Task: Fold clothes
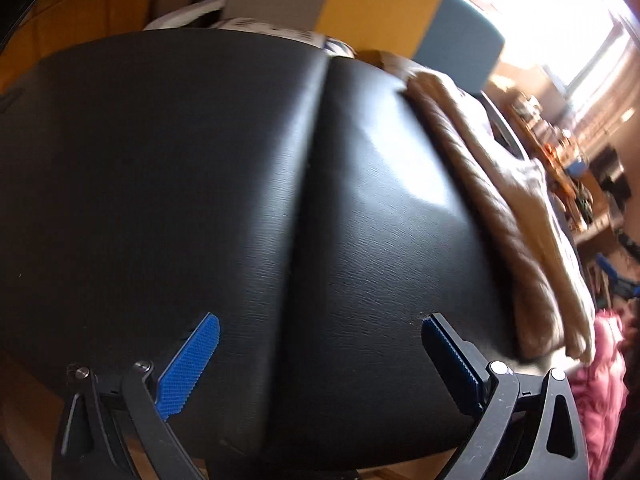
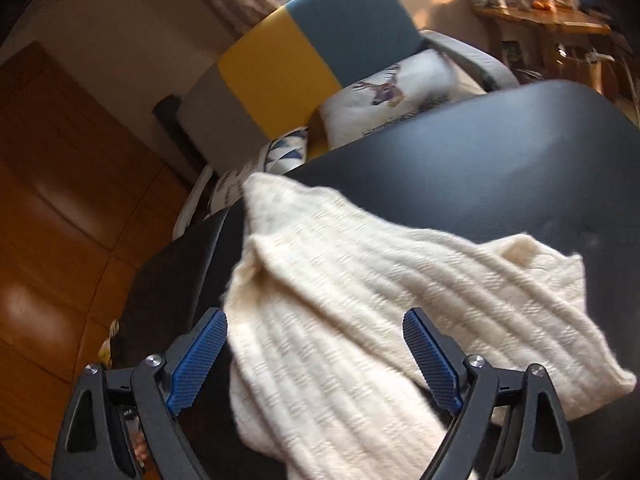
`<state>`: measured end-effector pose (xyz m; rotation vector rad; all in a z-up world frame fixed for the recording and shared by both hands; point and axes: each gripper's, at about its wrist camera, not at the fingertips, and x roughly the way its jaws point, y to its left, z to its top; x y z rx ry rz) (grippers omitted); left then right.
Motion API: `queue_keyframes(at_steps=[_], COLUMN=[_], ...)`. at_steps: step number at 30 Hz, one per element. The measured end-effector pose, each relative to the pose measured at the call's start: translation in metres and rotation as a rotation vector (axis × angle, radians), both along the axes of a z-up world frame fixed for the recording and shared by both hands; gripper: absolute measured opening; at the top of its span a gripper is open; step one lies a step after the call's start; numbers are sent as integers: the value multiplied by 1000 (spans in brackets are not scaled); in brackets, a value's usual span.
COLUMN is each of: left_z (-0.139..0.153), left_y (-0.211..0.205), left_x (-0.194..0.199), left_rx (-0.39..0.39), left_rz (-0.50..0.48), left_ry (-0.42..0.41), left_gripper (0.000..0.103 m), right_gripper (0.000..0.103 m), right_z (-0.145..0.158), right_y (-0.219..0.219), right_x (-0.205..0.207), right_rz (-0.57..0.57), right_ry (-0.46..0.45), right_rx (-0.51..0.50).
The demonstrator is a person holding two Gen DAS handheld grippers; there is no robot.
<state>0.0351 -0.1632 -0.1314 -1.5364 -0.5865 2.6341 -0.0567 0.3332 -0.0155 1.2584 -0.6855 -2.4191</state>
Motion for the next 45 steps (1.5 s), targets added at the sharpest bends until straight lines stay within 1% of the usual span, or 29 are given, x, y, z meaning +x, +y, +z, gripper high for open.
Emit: queue_keyframes(at_steps=[2,4,6,9,12,14,15,16,17,18,19,20,21,22,24,26,28,30,33,34,35,36,40,42,45], left_z=[-2,-5,-4,-2,1,4,6,7,6,6,6,6,7,10,21,36,52,65,77,79,82,85,83,78,66], left_y=[-6,-7,-6,9,38,54,62,68,73,78,84,90,96,102,116,134,155,176,210,222,234,246,282,301,321], left_x=[-1,-6,-16,-33,-44,-47,-49,-50,-47,-46,-46,-47,-48,-48,-49,-51,-56,-65,-85,-92,-96,-101,-113,-118,-126], left_rx=[16,54,97,125,111,112,116,123,135,141,135,129,120,103,77,79,112,193,333,366,381,379,339,309,262], left_rz=[18,13,-8,-61,-129,-169,-186,-201,-211,-221,-233,-245,-259,-276,-311,-358,-422,-482,-551,-564,-573,-581,-607,-603,-594], left_ry=[5,6,8,-3,-23,-31,-36,-43,-51,-60,-69,-78,-84,-77,-49,-11,9,1,-62,-84,-92,-89,-113,-126,-158], left_gripper=[102,102,102,102,102,102,102,102,102,102,102,102,102,102,102,102,102,102,102,102,102,102,101,97,94], right_gripper=[91,90,85,85,85,83,78,72,69,62,47,37,23,17,13,13,12,12,12,12,12,12,12,15,15], right_z=[-3,-10,-16,-27,-40,-51,-57,-61,-65,-69,-73,-75,-75,-76,-71,-62,-47,-36,-30,-28,-26,-25,-35,-36,-38], right_y=[38,70,92,117,130,133,134,130,125,120,115,108,101,94,81,71,67,58,32,24,15,7,-22,-31,-35], right_x=[-2,1,7,15,16,16,16,18,20,22,24,28,32,36,45,55,66,76,86,89,93,96,103,108,114], right_rz=[-108,-177,-197,-217,-231,-204,-189,-167,-142,-117,-92,-75,-60,-45,-27,-18,-20,-7,54,74,94,114,147,154,152], right_ry=[-35,-85,-120,-157,-194,-230,-248,-266,-283,-301,-318,-316,-309,-302,-267,-221,-158,-107,-66,-52,-39,-25,-9,15,48], right_rx=[-14,-10,-3,-8,37,64,77,115,160,206,251,282,309,335,358,350,290,240,211,201,191,181,243,272,313])
